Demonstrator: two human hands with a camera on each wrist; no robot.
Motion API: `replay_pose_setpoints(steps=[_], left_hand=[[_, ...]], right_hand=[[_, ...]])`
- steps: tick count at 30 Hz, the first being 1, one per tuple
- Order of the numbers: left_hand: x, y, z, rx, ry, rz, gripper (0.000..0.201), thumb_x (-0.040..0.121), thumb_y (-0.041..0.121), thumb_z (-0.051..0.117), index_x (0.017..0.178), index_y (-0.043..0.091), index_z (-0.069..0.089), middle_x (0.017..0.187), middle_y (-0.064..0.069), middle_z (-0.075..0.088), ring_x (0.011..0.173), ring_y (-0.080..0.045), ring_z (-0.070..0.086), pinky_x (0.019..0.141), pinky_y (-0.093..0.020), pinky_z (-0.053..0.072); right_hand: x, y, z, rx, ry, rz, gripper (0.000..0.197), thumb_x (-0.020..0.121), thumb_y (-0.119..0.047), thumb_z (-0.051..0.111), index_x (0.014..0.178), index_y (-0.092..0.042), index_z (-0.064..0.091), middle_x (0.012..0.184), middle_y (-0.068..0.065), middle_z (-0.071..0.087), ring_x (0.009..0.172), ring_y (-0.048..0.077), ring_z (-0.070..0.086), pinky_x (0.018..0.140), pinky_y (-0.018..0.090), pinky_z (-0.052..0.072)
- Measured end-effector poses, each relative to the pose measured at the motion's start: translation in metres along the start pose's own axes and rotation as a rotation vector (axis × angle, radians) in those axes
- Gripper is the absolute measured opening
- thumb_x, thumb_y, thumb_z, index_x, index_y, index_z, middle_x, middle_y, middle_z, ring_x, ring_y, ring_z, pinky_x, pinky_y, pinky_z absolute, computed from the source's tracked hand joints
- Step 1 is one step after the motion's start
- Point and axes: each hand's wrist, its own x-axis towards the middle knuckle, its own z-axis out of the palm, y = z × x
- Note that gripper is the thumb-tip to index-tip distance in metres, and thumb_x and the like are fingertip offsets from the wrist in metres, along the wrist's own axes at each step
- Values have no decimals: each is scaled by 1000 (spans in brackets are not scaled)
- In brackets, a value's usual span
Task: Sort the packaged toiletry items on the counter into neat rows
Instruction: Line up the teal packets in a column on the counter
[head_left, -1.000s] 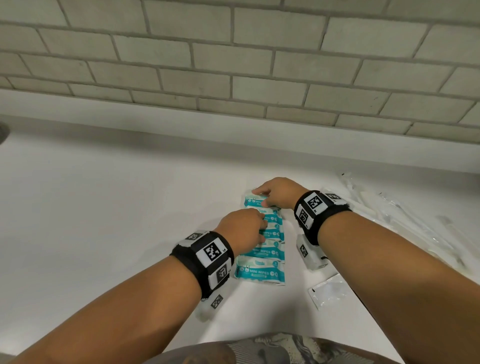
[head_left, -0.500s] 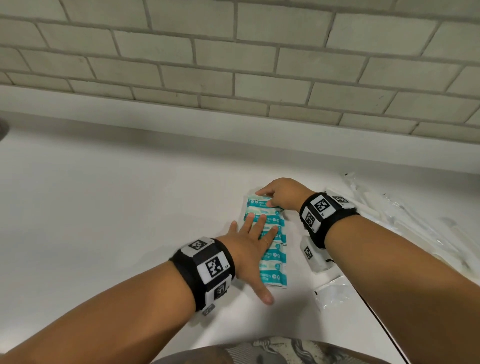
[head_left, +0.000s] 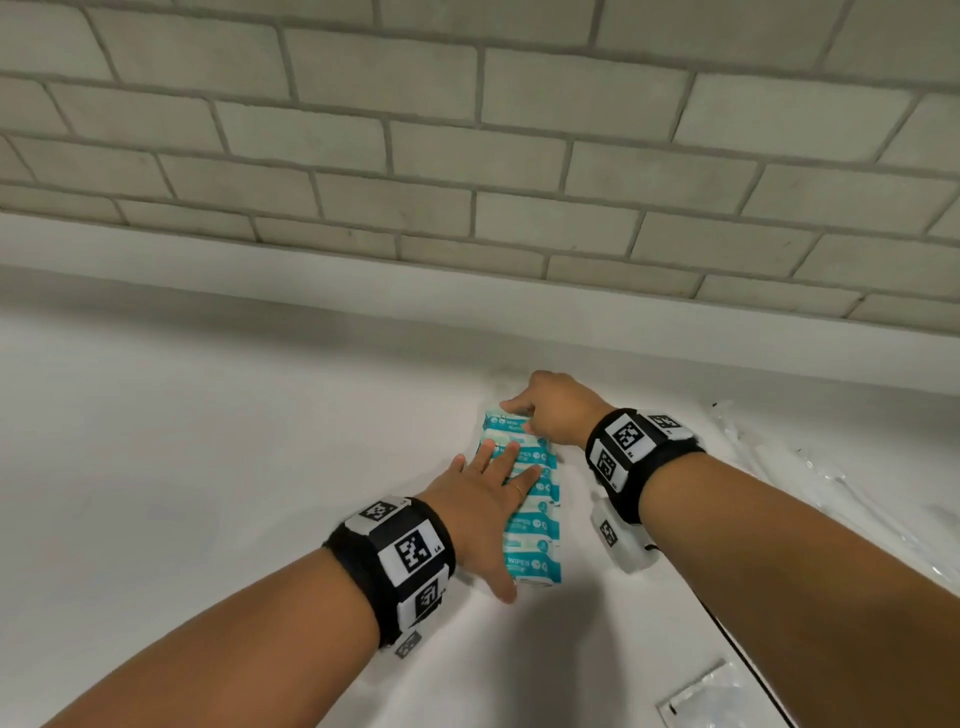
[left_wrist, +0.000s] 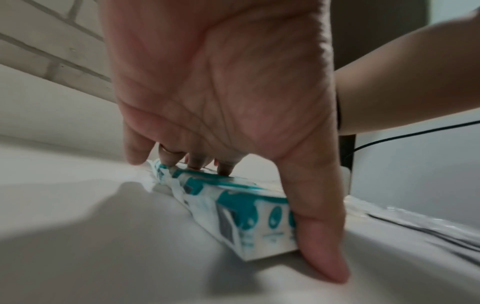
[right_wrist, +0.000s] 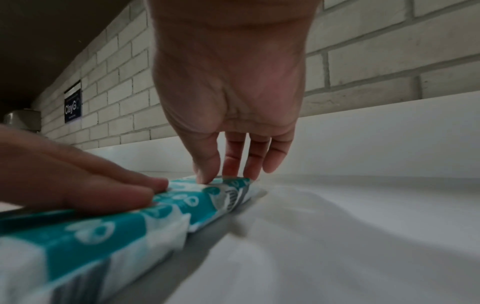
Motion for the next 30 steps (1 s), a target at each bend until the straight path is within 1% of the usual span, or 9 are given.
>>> replay_pose_setpoints(steps=[5,14,19,21,23,25,28,29,30], left_hand=[[42,-44,-34,8,-39,-56,132,62,62,76,152,25,-14,159,-6,-20,147,-27,-18,118,-52,-2],[108,-94,-77,0,-5,-49,136,52,62,81,152,31,-5,161,-2,-6,148,-25,-8,118,-53,1],[118,-102,-77,-36,-49,-11,142,51,61,83,151,31,-13,160,0,-18,145,-25,-23,115,-49,-10],[114,-105,-79,-73,-88,10,140,55,63,80,150,30,-17,158,1,-23,144,-23,-27,115,-47,-13],[113,-112,-82,-237,-56,-1,131,63,69,71,149,30,-20,157,3,-27,144,-21,-27,118,-45,-9],[108,-118,-91,-541,80,-83,114,74,75,54,149,30,-19,157,4,-24,146,-19,-19,119,-44,-1],[109,-121,-103,-1101,250,-250,90,82,79,23,153,29,-4,161,2,4,149,-21,9,119,-42,9],[112,-121,-103,-1282,249,-284,90,82,80,18,153,28,6,160,-1,16,147,-21,19,120,-40,11],[115,-121,-102,-1425,250,-286,88,83,79,15,150,23,23,153,-5,33,141,-21,33,119,-37,16]], right_hand=[[41,-1,-18,-153,59,16,37,90,-12,48,124,-22,59,122,7,57,111,29,48,91,40,42],[95,22,-33,-188,57,43,42,95,-28,51,135,-16,49,132,10,46,118,29,49,100,42,43],[102,34,-35,-23,92,-26,39,94,-25,52,133,-24,55,130,2,54,118,23,53,100,39,45],[98,36,-36,98,138,-58,37,94,-16,51,130,-21,58,129,2,58,117,23,55,102,38,45],[92,44,-37,313,260,44,37,93,-5,46,124,-15,62,128,3,59,119,23,55,104,35,42],[89,56,-37,572,365,277,36,95,-5,42,125,-12,60,133,7,57,122,24,53,105,33,40],[84,61,-34,1231,427,491,17,99,-16,46,101,-11,61,112,15,62,91,26,62,82,35,49],[81,59,-33,1374,421,529,17,99,-20,46,98,-10,60,110,17,61,89,27,62,82,34,49],[81,55,-30,1434,382,537,22,100,-24,46,105,-8,60,115,20,62,99,31,62,90,36,48]])
